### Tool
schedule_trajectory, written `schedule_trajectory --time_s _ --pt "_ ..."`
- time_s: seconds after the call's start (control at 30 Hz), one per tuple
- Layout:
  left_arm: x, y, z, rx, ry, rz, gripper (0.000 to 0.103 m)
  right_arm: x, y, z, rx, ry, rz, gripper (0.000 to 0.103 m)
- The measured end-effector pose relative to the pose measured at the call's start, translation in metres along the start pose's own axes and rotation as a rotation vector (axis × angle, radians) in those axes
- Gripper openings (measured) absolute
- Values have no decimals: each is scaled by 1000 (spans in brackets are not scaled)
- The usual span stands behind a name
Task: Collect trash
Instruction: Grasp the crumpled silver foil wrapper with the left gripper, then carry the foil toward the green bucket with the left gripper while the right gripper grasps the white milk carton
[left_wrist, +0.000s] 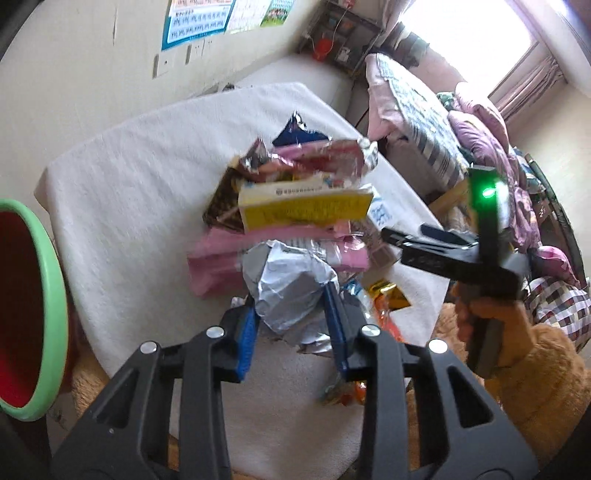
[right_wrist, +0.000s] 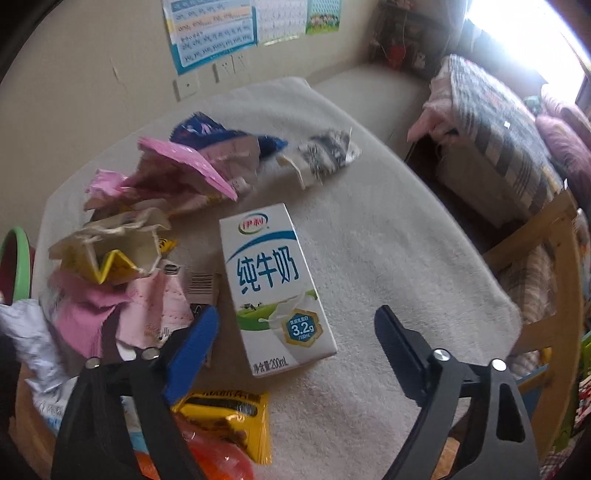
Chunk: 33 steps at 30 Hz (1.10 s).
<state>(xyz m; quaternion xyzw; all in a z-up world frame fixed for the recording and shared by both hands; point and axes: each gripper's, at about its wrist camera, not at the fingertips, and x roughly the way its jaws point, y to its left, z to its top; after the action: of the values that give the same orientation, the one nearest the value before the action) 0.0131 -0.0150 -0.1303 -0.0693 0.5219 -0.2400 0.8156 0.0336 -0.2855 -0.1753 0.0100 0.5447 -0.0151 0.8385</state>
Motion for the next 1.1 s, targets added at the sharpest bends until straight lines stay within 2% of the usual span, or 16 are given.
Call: schedule_trajectory --time_s 0.03,0.1,0.23,0.4,0.43,0.47,0.53,0.6,0.67,0.7,0.73,0.77,0.8,0.97,1.1 --pt "0 0 2 0 -4 -1 33 3 0 0 -1 11 8 66" --pt "-3 1 1 -4 -13 0 33 9 0 0 -12 37 29 58" --pt "-6 4 0 -12 -28 -2 33 -2 -4 -3 18 13 43 56" --pt "-20 16 5 -39 -80 6 33 -48 -10 -9 77 -96 58 53" --pt "-23 20 6 -45 -91 8 33 -61 -9 -9 84 -127 74 18" --pt "-28 24 7 -53 -107 14 33 -70 -8 -8 92 -138 80 3" --pt "-38 32 9 -66 -139 31 33 -90 -3 -3 107 -170 120 1" --pt "-49 46 10 -88 -175 63 33 -99 13 5 59 -184 119 1" --pt "-58 62 10 -126 -197 93 33 -97 28 10 -15 -191 63 4" --pt "-61 72 8 -150 -202 102 33 -94 29 11 -26 -183 33 15" --pt "-66 82 5 -178 -209 110 33 -88 27 11 -12 -169 26 44" --pt "-69 87 3 -189 -213 115 33 -83 22 15 9 -161 25 58" --pt "-72 93 0 -199 -217 126 33 -78 17 13 39 -149 31 66" --pt "-72 116 -14 -254 -202 149 33 -59 -1 -3 157 -40 85 65" --pt "-66 118 -19 -275 -187 140 33 -44 7 -12 177 16 146 76"
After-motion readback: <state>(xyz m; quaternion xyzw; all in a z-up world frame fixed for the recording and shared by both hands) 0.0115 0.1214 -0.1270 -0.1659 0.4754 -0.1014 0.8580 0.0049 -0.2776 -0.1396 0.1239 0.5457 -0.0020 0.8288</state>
